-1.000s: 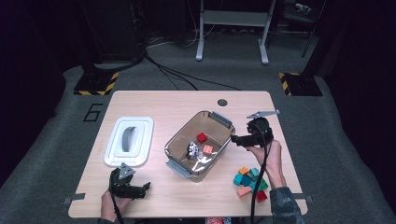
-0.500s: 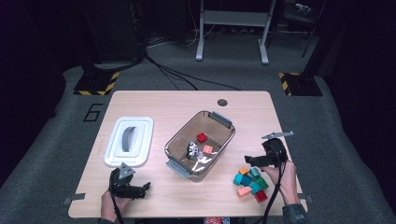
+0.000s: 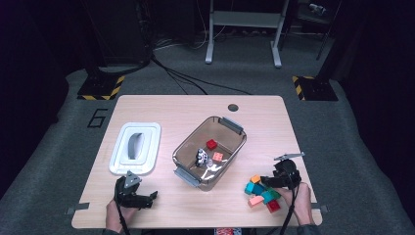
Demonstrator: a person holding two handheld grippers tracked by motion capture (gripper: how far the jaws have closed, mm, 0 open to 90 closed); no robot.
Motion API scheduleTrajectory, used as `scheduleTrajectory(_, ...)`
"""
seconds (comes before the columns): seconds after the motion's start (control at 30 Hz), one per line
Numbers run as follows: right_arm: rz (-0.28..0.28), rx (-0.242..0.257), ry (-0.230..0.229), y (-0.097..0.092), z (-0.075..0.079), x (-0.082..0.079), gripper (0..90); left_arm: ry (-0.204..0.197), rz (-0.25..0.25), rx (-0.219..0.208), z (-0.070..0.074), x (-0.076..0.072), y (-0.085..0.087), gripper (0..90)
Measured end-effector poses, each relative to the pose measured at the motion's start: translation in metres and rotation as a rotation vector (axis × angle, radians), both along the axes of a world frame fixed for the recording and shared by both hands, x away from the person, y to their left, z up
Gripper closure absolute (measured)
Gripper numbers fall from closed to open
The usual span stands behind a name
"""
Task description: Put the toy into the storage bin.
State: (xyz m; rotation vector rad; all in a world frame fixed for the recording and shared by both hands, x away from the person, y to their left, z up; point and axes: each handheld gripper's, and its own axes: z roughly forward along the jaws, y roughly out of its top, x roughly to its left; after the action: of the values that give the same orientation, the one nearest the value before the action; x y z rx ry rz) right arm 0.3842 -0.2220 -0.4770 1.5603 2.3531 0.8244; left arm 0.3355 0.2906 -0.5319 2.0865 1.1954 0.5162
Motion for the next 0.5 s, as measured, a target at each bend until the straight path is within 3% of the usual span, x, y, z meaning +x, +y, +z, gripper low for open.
scheduleTrajectory(0.23,-0.02,-0.061,0.004,0.0031,-0.004,-0.0007,60.4,0.0,0.0,0.0,0.0,0.0,0.0,0.5)
scheduleTrajectory(0.4,-0.03,-0.091,0.006,0.0043,-0.0049,0.0002,60.7,0.0,0.0,0.0,0.0,0.0,0.0,0.5)
scheduleTrajectory(0.5,-0.027,-0.147,0.011,0.0077,-0.009,0.0028,57.8,0.0,0.0,0.0,0.0,0.0,0.0,0.5)
